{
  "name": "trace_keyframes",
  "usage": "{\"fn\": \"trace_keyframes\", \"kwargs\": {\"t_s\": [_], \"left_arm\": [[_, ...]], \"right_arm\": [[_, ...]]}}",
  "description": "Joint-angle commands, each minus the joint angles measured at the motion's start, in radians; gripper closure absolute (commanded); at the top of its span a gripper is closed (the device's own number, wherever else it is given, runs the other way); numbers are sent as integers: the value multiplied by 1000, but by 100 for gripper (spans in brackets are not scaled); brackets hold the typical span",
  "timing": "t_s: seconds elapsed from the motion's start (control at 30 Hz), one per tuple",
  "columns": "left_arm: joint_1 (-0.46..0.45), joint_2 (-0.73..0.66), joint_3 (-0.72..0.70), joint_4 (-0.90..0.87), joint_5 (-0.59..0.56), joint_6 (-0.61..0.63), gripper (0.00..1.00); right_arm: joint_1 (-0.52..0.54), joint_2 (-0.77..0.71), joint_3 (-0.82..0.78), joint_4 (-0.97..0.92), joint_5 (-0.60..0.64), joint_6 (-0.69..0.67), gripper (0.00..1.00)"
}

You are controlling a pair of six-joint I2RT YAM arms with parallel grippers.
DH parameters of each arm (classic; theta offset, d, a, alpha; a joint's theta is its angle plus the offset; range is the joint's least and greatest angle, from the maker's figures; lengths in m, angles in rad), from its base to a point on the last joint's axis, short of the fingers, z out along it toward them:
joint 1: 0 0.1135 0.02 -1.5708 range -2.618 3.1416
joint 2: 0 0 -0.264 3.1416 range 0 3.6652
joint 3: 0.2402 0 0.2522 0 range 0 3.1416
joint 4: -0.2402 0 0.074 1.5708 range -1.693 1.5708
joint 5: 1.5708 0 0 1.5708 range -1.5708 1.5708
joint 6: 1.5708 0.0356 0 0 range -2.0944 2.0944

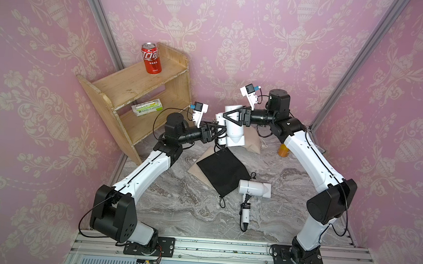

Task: Pack away hair dryers
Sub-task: Adjust the hair dryer.

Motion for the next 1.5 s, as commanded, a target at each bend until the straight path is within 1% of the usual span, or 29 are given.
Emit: {"fn": "trace_keyframes", "kwargs": {"t_s": [0.0, 0.07, 0.1, 0.13, 0.17, 0.23, 0.3, 0.33, 0.37, 0.47, 0.57, 0.6, 0.67, 0.73, 0.9, 0.97, 1.07, 1.17, 1.3, 1.37, 1.47], "left_arm": [[-1, 11, 8, 54, 7, -64, 53], [-1, 12, 8, 64, 8, -71, 58], [0, 11, 8, 67, 9, -74, 62], [0, 11, 8, 68, 10, -76, 69], [-1, 10, 8, 71, 10, -77, 73], [0, 7, 9, 75, 10, -81, 87], [-1, 2, 6, 82, 9, -87, 95], [-1, -2, 5, 89, 7, -91, 97], [-1, -6, 5, 91, 6, -94, 97], [0, -23, 3, 73, -11, -84, 96], [-1, -47, 6, 1, -34, -27, 96], [-1, -55, 5, -28, -43, -2, 96], [-1, -78, 11, -117, -72, 59, 96], [-1, -99, 11, -191, -107, 116, 96], [-1, -149, -3, -341, -214, 205, 96], [-1, -166, -5, -413, -271, 237, 96], [5, -192, -18, -518, -388, 285, 97], [21, -210, -46, -584, -460, 297, 97], [55, -224, -73, -661, -540, 273, 97], [67, -230, -76, -704, -580, 276, 95], [76, -243, -78, -763, -640, 290, 95]], "right_arm": [[56, 0, 50, 41, -108, -18, 41], [58, 4, 56, 45, -112, -16, 41], [62, 7, 60, 45, -114, -16, 41], [62, 11, 64, 42, -115, -16, 41], [63, 14, 67, 40, -114, -17, 40], [63, 17, 68, 37, -112, -18, 40], [63, 18, 67, 29, -110, -27, 38], [64, 19, 69, 18, -108, -36, 36], [64, 20, 71, 4, -106, -47, 34], [63, 23, 84, -72, -75, -107, 20], [62, 32, 101, -168, -10, -170, 5], [61, 37, 106, -191, 19, -179, 3], [54, 52, 116, -231, 54, -188, 2], [47, 59, 108, -228, 86, -171, 1], [27, 68, 96, -211, 208, -135, 0], [10, 68, 88, -194, 250, -111, 0], [-18, 57, 59, -155, 306, -74, 0], [-38, 31, 5, -110, 377, -51, 0], [-41, -12, -67, -118, 514, -88, 1], [-41, -53, -141, -114, 565, -114, 1], [-35, -131, -296, -94, 615, -152, 2]]}}
